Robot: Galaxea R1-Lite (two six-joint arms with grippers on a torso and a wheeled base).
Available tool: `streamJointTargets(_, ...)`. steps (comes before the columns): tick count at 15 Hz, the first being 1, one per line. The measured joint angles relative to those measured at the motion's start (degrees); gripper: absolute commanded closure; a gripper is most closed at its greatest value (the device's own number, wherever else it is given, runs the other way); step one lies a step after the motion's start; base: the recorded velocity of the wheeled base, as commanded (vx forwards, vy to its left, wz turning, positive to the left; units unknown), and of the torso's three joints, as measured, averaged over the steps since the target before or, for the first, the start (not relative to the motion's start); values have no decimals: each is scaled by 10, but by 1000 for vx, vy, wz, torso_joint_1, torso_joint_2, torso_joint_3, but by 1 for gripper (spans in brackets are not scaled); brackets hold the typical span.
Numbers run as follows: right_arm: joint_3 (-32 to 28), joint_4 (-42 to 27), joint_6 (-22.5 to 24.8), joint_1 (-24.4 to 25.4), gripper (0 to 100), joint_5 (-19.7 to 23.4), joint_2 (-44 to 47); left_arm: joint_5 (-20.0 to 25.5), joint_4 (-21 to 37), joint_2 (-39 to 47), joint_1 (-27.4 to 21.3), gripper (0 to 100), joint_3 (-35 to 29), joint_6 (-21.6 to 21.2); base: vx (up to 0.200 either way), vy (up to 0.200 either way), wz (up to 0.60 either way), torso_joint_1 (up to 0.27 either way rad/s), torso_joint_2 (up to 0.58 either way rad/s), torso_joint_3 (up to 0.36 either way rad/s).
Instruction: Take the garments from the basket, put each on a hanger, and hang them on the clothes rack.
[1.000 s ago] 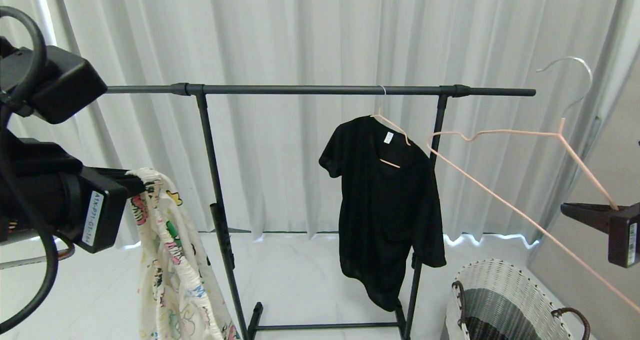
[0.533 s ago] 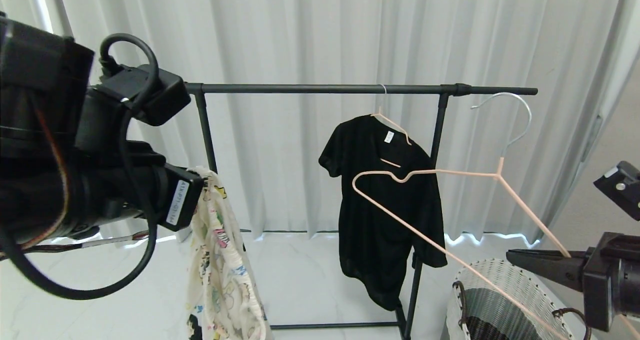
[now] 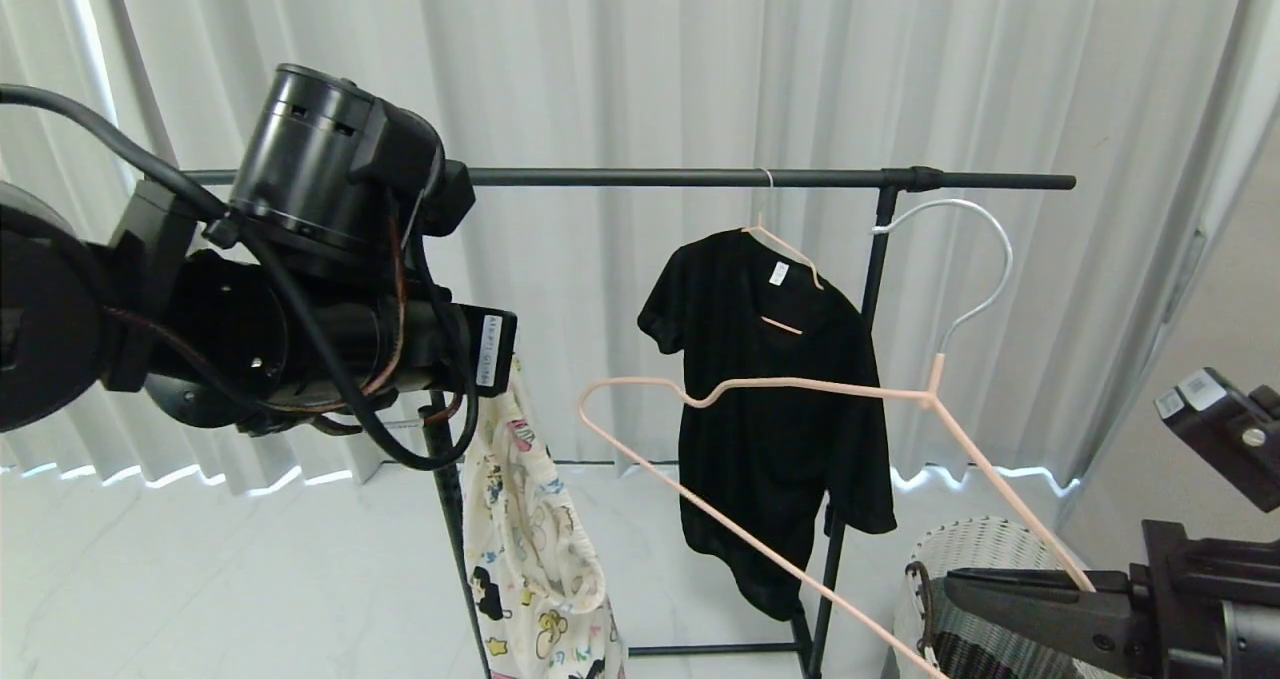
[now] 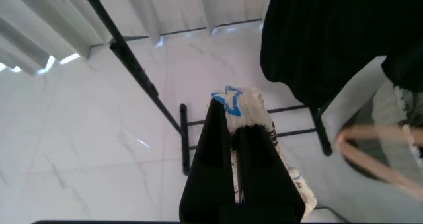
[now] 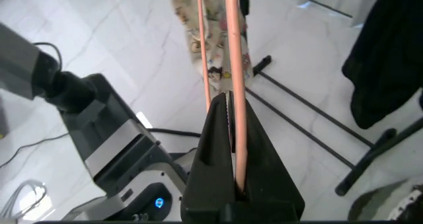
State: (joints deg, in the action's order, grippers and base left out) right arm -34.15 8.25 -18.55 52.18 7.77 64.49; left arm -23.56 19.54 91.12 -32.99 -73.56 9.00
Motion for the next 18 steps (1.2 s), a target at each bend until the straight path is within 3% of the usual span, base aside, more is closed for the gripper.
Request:
streamJointTargets(4,-2,17,0,11,100,27,10,0,1,24,-3,100,-18,39,0,0,0,0,0,0)
streamJointTargets(13,-30,73,0,24,100,32,82,0,-16,34,-6,100,-31,52,0,0,0,0,0,0)
streamJointTargets(18,-34,149,-2,13,100,28,125,-14,-18,33,-7,100,-31,52,0,0,0,0,0,0)
